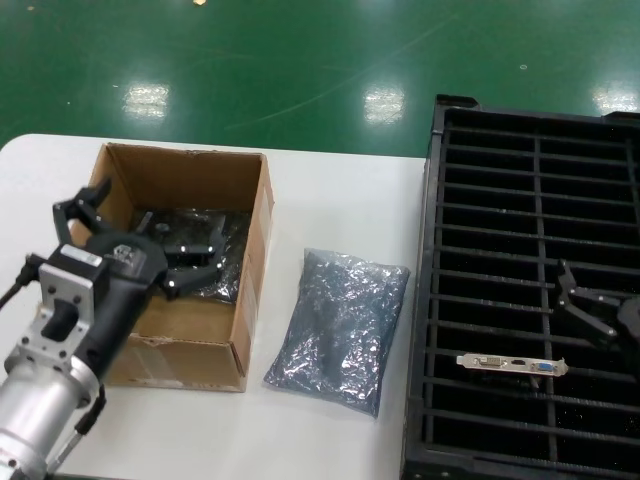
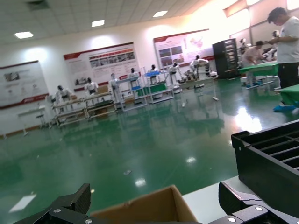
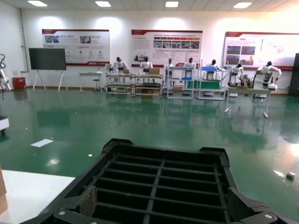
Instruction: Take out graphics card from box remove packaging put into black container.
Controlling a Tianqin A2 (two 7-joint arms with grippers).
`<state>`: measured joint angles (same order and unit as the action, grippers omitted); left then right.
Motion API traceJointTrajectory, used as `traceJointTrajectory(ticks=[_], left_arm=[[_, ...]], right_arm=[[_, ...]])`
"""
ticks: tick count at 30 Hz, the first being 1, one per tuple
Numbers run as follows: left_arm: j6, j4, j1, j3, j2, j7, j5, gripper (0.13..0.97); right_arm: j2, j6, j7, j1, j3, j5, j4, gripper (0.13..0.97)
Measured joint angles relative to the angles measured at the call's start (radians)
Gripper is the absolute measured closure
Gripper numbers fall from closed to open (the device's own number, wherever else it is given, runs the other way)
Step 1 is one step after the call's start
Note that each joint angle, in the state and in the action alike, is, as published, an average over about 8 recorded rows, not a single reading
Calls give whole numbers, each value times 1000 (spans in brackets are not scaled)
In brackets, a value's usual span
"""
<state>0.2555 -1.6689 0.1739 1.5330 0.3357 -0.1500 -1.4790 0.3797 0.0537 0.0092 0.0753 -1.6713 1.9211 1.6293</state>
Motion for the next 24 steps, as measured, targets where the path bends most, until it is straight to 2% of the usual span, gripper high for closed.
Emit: traceJointTrajectory(ticks=[19,24], left_arm=[[-188,51,-128,49,-26,110,-236,132],[-223,60,-152,58,-31,131,-280,132]], right_arm=[[-59,-39,-7,-55,53,-89,-22,129],[-69,-47,-8,-66,62,-106,-26,129]])
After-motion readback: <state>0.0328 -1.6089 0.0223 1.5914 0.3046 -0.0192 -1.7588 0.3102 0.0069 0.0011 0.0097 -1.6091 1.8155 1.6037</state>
